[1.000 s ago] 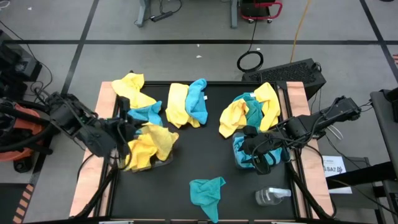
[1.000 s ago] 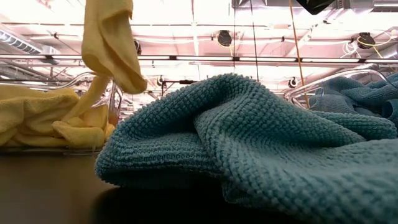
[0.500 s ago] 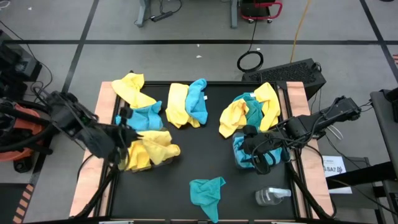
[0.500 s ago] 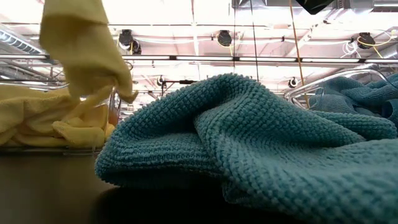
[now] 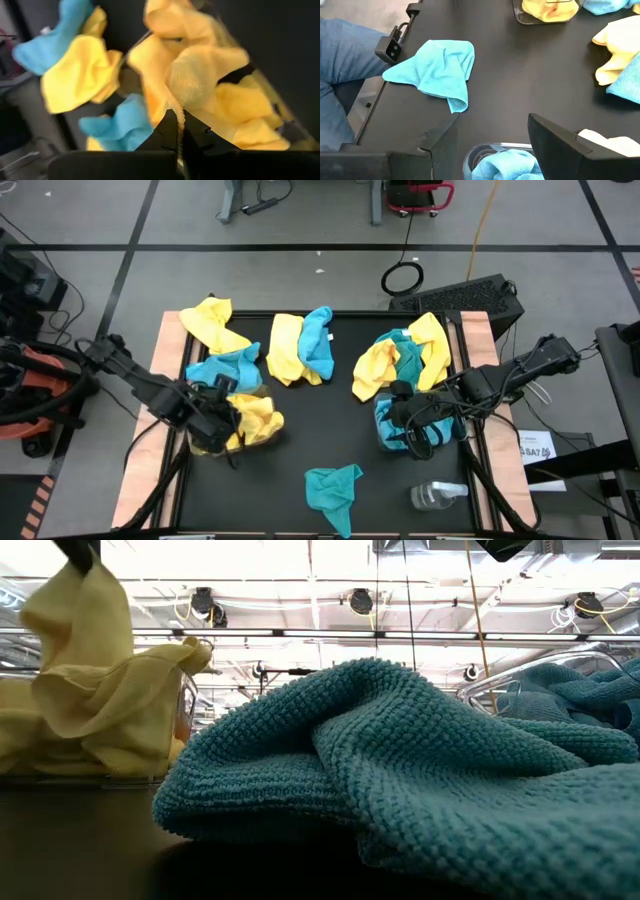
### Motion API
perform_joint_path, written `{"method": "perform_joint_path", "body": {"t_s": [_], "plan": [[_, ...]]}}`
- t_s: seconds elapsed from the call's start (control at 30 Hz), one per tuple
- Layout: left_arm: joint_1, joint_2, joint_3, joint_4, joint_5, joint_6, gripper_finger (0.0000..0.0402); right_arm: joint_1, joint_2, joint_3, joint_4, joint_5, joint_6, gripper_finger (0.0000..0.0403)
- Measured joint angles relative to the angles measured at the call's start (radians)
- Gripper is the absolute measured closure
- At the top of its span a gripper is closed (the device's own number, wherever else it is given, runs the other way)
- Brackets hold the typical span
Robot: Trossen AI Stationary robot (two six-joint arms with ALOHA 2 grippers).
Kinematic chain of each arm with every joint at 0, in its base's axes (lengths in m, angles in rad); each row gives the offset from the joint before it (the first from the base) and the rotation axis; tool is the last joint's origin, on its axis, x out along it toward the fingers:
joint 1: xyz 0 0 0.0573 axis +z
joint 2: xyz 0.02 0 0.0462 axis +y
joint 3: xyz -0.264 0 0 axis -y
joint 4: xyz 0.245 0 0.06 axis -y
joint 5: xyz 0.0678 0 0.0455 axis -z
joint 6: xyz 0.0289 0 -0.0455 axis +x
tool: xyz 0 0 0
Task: Sort microfiber towel by color & place in baskets
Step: Put the yellow microfiber towel into the left transparent bin
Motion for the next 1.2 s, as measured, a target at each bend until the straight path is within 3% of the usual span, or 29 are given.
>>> {"method": "perform_joint_path", "body": {"t_s": [0.4,0.6,0.9,1.03,1.2], "plan": [[0.052,0.000,-0.245,0.353,0.032,0.104,0.0398,0.000,0.000,0.000,0.009,0.003,-0.008,0.0179],[0.102,0.000,-0.377,0.519,0.108,0.148,0.0398,0.000,0.000,0.000,0.009,0.002,-0.006,0.0179],[0.158,0.000,-0.508,0.629,0.132,0.155,0.0394,0.001,0.033,0.000,0.064,-0.011,-0.023,0.0179],[0.182,0.000,-0.548,0.658,0.139,0.136,0.0362,0.001,0.082,0.000,0.115,-0.018,-0.059,0.0179],[0.207,0.000,-0.578,0.673,0.139,0.106,0.0293,0.000,0.159,0.000,0.202,-0.077,-0.110,0.0179]]}}
